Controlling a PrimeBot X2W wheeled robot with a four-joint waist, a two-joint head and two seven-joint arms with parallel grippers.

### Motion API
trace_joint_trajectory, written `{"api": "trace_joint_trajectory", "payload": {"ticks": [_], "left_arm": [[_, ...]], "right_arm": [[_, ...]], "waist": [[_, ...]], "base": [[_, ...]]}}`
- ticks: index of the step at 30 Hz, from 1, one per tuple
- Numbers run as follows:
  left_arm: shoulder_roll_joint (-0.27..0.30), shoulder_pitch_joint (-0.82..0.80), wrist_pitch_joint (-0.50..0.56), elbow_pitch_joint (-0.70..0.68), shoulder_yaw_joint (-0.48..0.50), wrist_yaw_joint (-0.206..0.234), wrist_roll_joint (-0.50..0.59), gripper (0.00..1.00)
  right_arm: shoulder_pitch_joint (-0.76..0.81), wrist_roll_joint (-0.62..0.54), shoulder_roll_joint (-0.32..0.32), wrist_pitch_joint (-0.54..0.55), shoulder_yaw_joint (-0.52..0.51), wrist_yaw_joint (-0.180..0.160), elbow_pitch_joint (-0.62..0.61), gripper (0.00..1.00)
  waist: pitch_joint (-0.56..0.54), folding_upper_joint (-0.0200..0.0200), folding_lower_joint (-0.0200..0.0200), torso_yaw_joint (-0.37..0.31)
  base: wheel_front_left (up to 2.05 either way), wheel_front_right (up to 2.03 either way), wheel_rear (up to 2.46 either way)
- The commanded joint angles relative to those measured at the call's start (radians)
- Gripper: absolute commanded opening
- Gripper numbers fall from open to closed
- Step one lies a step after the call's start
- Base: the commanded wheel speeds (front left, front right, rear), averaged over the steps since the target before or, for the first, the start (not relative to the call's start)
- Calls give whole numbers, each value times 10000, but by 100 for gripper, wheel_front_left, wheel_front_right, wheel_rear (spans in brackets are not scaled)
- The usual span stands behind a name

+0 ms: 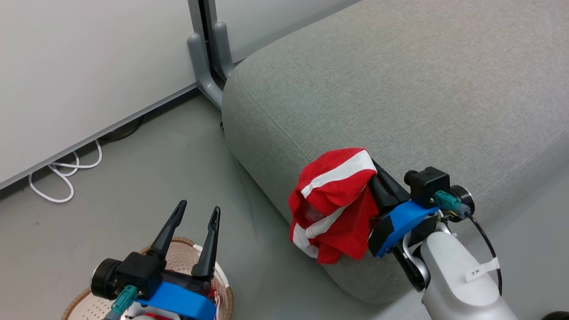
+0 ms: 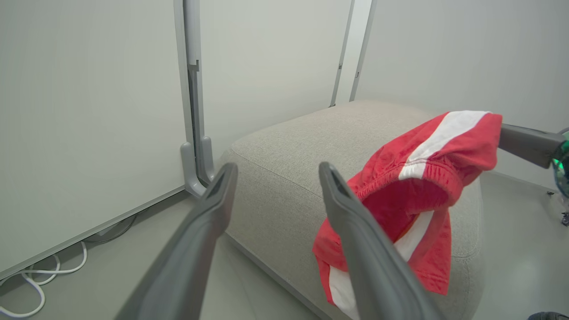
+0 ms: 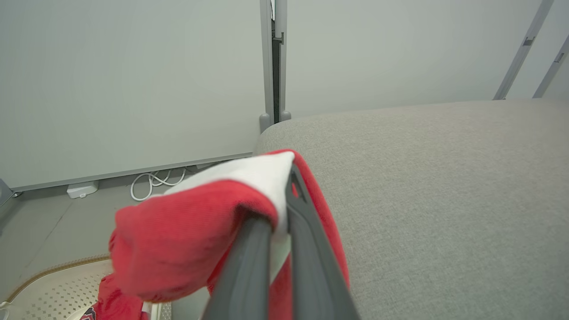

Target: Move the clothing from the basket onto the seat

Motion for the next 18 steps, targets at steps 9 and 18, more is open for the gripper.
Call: {"api": "trace_joint_trajectory", "payload": {"ticks": [9, 18], "left_arm": [[297, -438, -27, -302, 56, -4, 183, 100], [874, -1440, -27, -964, -274, -4, 491, 100]], "right_arm": [[-1253, 315, -6, 290, -917, 1, -532, 0], [-3572, 524, -1111, 1078, -2525, 1, -1365, 0]], "waist": [[768, 0, 0, 241], [2767, 0, 0, 723]], "base": [[0, 0, 0], [0, 0, 0]]}}
